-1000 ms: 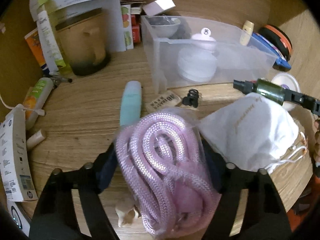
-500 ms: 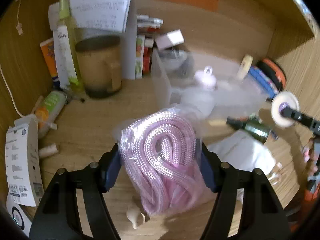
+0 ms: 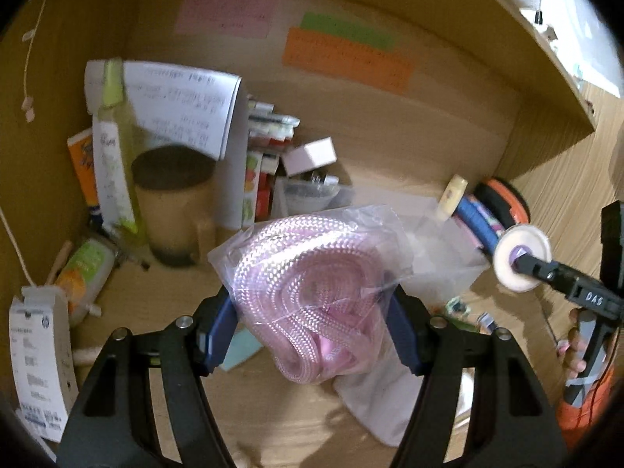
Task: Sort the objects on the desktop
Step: 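Carry the pink rope bag and cream jar toward the clear box with both grippers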
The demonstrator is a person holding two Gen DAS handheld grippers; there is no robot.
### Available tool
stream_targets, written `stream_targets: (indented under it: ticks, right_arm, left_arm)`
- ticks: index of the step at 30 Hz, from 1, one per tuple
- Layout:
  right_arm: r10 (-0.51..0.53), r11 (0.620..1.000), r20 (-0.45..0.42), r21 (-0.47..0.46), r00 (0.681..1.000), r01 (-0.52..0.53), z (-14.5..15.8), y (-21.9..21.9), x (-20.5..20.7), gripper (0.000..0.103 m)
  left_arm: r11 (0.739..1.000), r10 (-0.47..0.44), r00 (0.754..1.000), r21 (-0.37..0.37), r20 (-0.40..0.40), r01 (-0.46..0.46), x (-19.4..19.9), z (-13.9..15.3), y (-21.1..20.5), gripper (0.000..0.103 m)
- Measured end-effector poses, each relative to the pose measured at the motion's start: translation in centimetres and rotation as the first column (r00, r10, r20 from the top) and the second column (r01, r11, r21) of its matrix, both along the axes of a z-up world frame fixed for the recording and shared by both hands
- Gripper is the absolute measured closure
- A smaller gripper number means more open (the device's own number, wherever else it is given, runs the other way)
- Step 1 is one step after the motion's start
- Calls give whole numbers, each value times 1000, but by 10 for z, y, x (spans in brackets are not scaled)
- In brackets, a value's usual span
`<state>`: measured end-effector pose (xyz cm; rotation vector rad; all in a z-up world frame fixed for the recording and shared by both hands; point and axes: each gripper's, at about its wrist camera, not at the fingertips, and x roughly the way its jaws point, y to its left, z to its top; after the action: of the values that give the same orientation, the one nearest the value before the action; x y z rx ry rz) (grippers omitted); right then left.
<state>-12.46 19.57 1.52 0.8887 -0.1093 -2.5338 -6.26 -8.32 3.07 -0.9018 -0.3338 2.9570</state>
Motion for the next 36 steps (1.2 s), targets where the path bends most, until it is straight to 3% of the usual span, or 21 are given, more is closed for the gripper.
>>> stream_targets:
  ticks: [11,22,36]
  right_arm:
    - [17,1000,-14,-2,1000,-17,9,-14,-23,37]
    - [50,998,23,26,998,-50,-1,-41,-55,37]
    - [58,992,116,103,992,-70,-39,-69,-86,37]
  left_arm:
    - [999,-38,998,-23,-55,37,-35,24,5,35]
    - [997,-76,997,-29,-6,76,-87,8,15,37]
    - [994,-84,989,-57,118,91,-128,-33,23,40]
